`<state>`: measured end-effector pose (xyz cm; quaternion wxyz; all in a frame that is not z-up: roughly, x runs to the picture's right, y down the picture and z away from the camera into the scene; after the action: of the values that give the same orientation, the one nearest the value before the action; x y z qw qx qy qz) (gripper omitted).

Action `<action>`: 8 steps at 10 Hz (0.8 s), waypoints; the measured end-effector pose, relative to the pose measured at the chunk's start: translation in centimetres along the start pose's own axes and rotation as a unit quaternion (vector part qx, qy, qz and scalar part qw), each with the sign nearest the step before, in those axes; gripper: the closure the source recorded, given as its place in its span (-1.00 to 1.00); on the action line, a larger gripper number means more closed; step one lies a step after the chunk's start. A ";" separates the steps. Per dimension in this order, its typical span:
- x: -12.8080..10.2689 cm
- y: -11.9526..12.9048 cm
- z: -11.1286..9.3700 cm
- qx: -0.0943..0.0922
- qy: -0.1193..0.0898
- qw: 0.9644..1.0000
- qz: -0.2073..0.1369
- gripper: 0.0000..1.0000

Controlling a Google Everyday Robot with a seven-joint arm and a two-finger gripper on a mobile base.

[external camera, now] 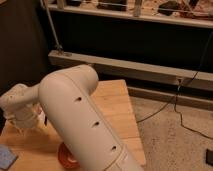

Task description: Push the eraser across the table

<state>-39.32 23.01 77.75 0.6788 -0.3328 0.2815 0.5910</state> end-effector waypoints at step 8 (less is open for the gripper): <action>-0.4 0.5 0.4 0.002 0.008 1.000 -0.009 0.17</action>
<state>-39.85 23.09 78.28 0.6821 -0.3389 0.2853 0.5818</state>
